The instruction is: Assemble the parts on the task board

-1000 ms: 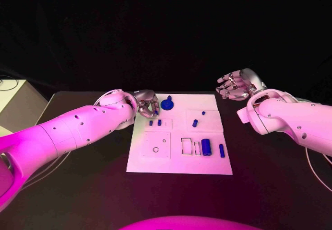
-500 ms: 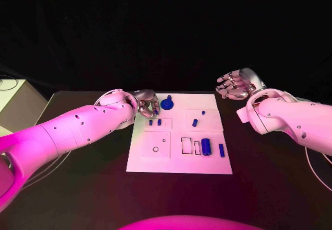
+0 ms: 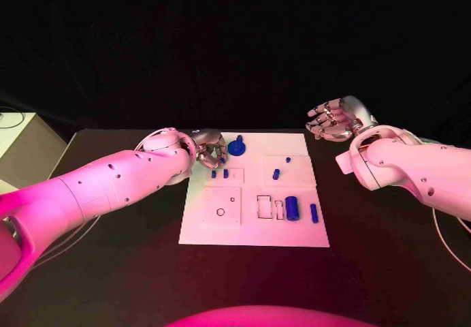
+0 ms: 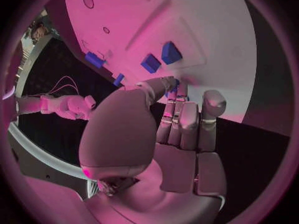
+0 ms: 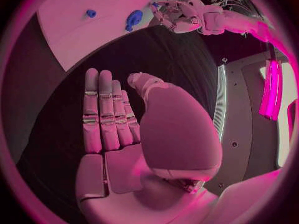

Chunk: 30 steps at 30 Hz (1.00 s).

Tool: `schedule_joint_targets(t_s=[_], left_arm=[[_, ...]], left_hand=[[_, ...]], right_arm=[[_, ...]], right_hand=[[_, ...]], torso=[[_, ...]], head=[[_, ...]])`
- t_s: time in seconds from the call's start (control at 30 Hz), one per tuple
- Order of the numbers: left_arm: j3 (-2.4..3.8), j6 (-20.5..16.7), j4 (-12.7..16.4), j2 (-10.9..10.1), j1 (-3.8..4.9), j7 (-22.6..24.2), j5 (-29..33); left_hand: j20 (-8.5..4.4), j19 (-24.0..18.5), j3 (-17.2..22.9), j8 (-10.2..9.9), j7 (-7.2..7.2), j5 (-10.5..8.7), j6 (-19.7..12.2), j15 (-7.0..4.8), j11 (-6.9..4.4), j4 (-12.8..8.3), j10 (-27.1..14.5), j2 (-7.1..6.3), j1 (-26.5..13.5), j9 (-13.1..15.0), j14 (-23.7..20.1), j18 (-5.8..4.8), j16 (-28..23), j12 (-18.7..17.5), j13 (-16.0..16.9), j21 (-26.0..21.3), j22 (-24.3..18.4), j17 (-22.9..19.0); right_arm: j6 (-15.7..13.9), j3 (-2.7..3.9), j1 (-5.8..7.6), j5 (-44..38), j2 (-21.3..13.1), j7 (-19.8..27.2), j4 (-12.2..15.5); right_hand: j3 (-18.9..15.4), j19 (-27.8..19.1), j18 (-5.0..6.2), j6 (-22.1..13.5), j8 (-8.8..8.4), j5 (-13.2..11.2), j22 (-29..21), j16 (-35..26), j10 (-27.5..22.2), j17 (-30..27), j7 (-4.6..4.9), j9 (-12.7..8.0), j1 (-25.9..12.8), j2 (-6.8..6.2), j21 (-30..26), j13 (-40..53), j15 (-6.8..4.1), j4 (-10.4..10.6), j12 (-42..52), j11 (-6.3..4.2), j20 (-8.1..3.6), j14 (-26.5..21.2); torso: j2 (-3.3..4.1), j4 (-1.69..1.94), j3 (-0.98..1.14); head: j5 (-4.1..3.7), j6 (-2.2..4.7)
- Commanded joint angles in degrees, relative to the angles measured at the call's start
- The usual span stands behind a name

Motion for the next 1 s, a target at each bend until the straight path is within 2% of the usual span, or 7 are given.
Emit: schedule_joint_targets(t_s=[0.03, 0.5, 1.0], left_arm=[[-0.36, 1.90, 0.15, 0.19, -0.33, -0.09, -0.69], [-0.55, 2.72, -0.24, 0.36, -0.33, -0.98, -1.39], [-0.61, 0.46, 0.19, 0.23, -0.33, -0.72, -1.26]], left_hand=[[-0.14, -0.37, -0.23, 0.39, -0.06, -0.25, 0.33, -0.05, -0.01, -0.34, 0.65, 0.08, -0.54, 0.24, -0.47, -0.16, -0.33, -0.35, 0.19, -0.26, 0.05, -0.03], [-0.22, -0.79, -0.71, 0.29, -0.18, -0.31, 0.52, -0.16, -0.06, -0.52, 0.67, 0.01, -0.71, 0.33, -0.61, -0.05, -0.37, -0.81, 0.45, -0.64, -0.35, -0.26], [0.32, -0.91, -0.76, -2.94, 0.31, -0.19, -3.64, 0.52, 0.74, -0.95, -1.48, -0.57, -0.97, -0.80, -1.60, -0.08, -0.62, -2.62, 0.88, -0.82, -0.45, -1.60]], right_arm=[[0.64, 0.01, -0.02, -0.22, -0.01, 0.68, 0.05], [0.64, 0.01, -0.02, -0.22, 0.06, 0.66, -0.04], [0.75, 0.01, -0.03, -0.22, 0.04, 0.63, -0.07]], right_hand=[[-0.05, 0.09, 0.98, 0.08, -0.22, 0.03, -0.06, -0.09, 0.42, -0.06, 0.13, -0.09, -0.48, -0.04, -0.31, -0.06, 0.05, -0.40, -0.39, -0.16, 0.15, 0.16], [-0.05, 0.09, 0.98, 0.08, -0.22, 0.03, -0.06, -0.09, 0.42, -0.06, 0.13, -0.09, -0.48, -0.04, -0.31, -0.06, 0.05, -0.40, -0.39, -0.16, 0.15, 0.16], [-0.07, 0.17, 0.97, 0.08, -0.32, 0.03, -0.31, -0.48, 0.54, -0.12, 0.16, -0.18, -0.58, -0.08, -0.52, -0.55, 0.09, -0.58, -0.70, -0.13, 0.17, 0.22]], torso=[[0.03, -0.02, 0.01], [0.02, 0.00, 0.02], [0.00, -0.02, -0.02]], head=[[-0.01, 0.00], [0.01, -0.11], [0.03, 0.00]])
